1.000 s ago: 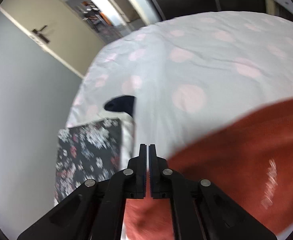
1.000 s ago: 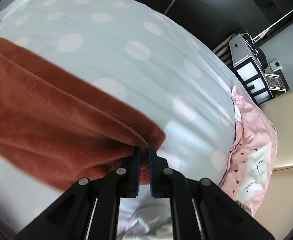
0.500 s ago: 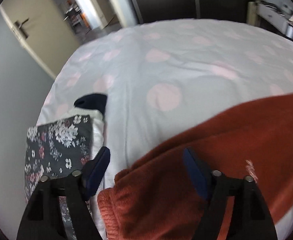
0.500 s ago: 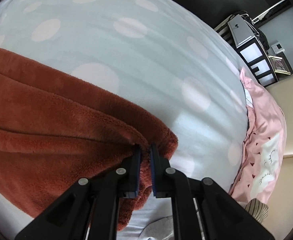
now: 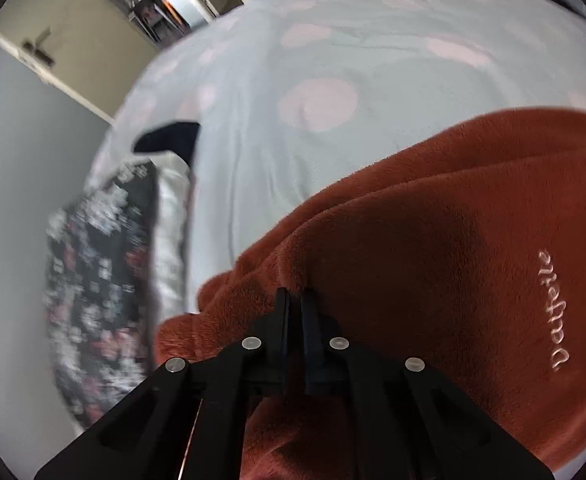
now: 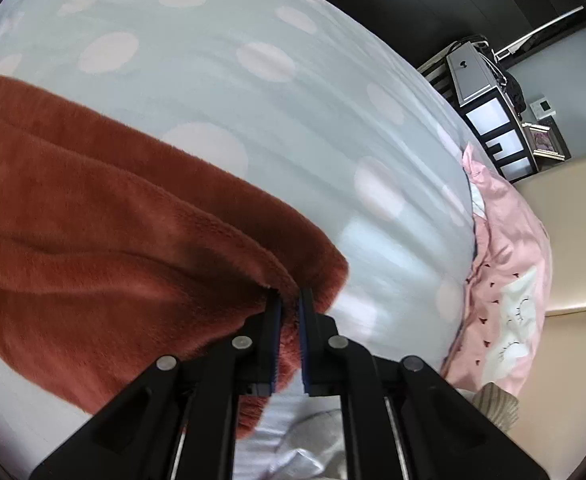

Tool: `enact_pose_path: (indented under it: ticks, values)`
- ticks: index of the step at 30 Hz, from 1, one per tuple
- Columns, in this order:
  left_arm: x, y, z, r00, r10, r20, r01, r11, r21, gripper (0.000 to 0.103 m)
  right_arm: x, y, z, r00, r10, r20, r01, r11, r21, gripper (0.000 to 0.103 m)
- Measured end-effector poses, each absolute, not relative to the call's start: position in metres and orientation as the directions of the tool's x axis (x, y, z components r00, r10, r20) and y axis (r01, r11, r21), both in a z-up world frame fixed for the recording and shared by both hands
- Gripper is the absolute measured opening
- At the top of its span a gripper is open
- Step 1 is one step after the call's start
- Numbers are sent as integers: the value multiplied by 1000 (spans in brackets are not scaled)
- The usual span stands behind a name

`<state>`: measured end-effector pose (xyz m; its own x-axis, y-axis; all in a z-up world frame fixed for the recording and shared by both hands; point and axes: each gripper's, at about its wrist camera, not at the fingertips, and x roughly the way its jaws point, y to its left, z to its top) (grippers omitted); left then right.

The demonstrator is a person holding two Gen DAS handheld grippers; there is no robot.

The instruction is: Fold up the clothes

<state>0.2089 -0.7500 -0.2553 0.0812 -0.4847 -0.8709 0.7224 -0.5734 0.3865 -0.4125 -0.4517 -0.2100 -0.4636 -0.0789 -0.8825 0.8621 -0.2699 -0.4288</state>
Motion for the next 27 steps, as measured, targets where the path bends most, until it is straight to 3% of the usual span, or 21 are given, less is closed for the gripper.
enact_pose_path:
  ticks: [9, 17, 21, 23, 27]
  values:
    - [240, -728, -183, 11, -625, -780, 786, -477, 393, 4, -390, -420, -155, -507, -162, -847, 850, -258, -460, 7]
    - [252, -733, -152, 1, -665, -747, 830, -416, 372, 4, -394, -420, -116, -554, -188, -811, 814, -326, -480, 7]
    - [249, -751, -150, 20, -683, -730, 843, -382, 380, 4, -406, -434, -117, -566, -174, -806, 800, -355, -485, 7]
    - [243, -765, -160, 56, -684, -728, 841, -361, 404, 4, -421, -442, -128, -589, -133, -797, 772, -386, -505, 0]
    - [227, -784, -195, 65, -627, -776, 831, -397, 390, 4, -448, -452, -154, -543, -107, -833, 779, -434, -453, 0]
